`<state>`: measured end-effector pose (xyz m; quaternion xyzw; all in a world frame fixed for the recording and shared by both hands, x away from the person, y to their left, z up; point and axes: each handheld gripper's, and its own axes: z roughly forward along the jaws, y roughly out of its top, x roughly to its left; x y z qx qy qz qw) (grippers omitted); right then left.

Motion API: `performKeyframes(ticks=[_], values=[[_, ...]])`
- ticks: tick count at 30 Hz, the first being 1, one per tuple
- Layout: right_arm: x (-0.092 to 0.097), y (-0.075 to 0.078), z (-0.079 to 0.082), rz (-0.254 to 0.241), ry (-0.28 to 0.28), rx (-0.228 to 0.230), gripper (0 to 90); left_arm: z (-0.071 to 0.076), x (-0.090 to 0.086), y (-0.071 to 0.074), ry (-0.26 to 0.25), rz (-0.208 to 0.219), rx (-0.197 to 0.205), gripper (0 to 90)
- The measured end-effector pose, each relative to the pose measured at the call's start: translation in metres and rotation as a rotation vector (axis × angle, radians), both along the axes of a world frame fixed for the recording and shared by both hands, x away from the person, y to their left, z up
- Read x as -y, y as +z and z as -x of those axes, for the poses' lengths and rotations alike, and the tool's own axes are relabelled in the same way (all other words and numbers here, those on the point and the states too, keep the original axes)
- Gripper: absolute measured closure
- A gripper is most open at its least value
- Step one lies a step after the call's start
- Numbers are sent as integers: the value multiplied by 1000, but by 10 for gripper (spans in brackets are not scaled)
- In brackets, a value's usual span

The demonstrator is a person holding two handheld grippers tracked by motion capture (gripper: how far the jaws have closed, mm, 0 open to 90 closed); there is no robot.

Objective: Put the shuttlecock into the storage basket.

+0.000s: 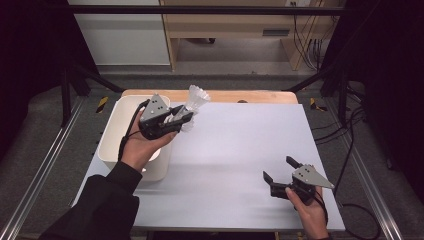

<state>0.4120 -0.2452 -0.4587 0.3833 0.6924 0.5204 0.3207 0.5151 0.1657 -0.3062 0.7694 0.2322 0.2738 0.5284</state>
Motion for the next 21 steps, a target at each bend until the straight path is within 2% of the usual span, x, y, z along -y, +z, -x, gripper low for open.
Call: performKeyframes(ticks=[1,5,11,16,21], values=[[1,0,0,-6,1,1,47,-3,-6,2,18,17,4,643],[1,0,0,-6,0,-1,46,-10,-19,4,56,35,13,643],[1,0,0,-6,2,-1,44,-20,-36,4,102,79,6,643],[2,0,0,-2,1,3,44,-25,-44,3,129,94,17,643],[1,0,0,-3,3,-1,43,-27,-49,1,141,99,6,643]])
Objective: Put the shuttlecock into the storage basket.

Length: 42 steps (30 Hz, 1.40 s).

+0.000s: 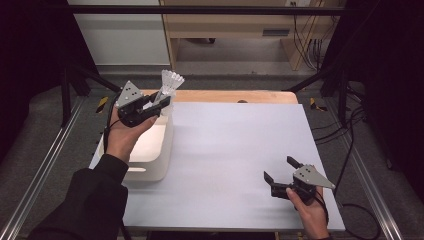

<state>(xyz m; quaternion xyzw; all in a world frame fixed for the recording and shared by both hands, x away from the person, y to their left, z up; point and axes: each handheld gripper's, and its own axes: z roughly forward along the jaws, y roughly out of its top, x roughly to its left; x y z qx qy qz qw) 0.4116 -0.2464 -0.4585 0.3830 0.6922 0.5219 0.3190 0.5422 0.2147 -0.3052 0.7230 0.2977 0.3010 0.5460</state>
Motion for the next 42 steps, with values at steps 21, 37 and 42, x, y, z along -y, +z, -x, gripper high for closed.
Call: performKeyframes(ticks=[21,37,42], values=[[1,1,1,1,0,2,42,-16,-25,-21,76,67,-37,643],[2,0,1,6,-3,-2,40,-39,-30,-42,111,107,-86,642],[4,1,1,-4,-3,0,41,-42,-31,-45,120,108,-92,642]])
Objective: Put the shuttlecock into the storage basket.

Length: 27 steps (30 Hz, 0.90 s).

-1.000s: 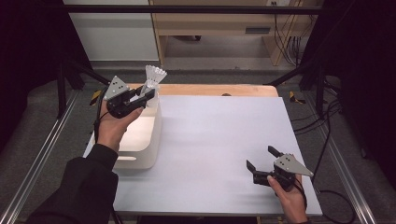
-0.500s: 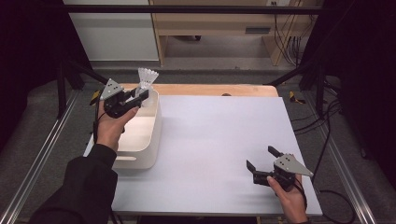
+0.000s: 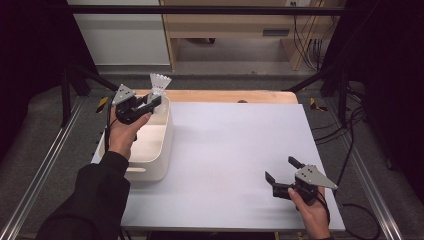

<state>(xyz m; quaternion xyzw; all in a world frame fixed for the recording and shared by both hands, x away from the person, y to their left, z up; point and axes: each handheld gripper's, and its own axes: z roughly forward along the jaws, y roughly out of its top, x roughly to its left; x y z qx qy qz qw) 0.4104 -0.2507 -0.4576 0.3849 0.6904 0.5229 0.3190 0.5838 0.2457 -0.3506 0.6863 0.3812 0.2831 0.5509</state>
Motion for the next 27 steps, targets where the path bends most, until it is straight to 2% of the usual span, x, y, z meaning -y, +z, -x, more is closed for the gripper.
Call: performKeyframes(ticks=[4,8,13,23,27], values=[[0,0,1,2,1,1,41,-2,-4,-3,18,-3,-13,641],[-1,1,1,8,2,0,41,-3,-4,-7,25,-42,-30,642],[1,1,1,2,-8,2,41,-5,-7,-12,30,-29,-36,642],[0,0,1,8,-2,3,41,-5,-6,-12,22,-12,-38,641],[-1,0,0,10,-2,1,42,-4,-4,-12,10,-23,-35,641]])
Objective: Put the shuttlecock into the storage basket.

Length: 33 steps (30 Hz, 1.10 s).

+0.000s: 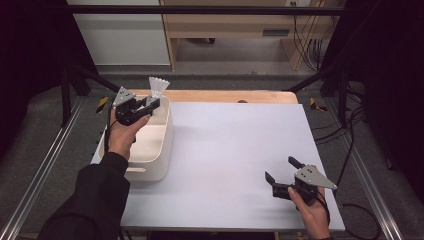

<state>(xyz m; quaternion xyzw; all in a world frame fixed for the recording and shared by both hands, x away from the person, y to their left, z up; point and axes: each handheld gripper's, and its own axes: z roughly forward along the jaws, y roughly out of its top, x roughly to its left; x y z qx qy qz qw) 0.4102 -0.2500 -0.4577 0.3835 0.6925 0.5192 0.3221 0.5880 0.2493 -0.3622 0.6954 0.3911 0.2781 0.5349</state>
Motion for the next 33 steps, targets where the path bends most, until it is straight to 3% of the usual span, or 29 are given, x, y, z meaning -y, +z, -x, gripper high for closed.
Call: performKeyframes(ticks=[8,14,27,33], values=[[2,0,0,-3,-8,0,42,0,-1,0,2,6,0,641],[1,0,0,-1,-5,-3,41,-3,-2,-3,5,-2,-24,640],[0,-1,-1,3,1,-8,41,-5,1,-10,-16,-68,-70,639],[-1,-2,-1,5,3,-13,41,-5,1,-11,-24,-71,-70,641]])
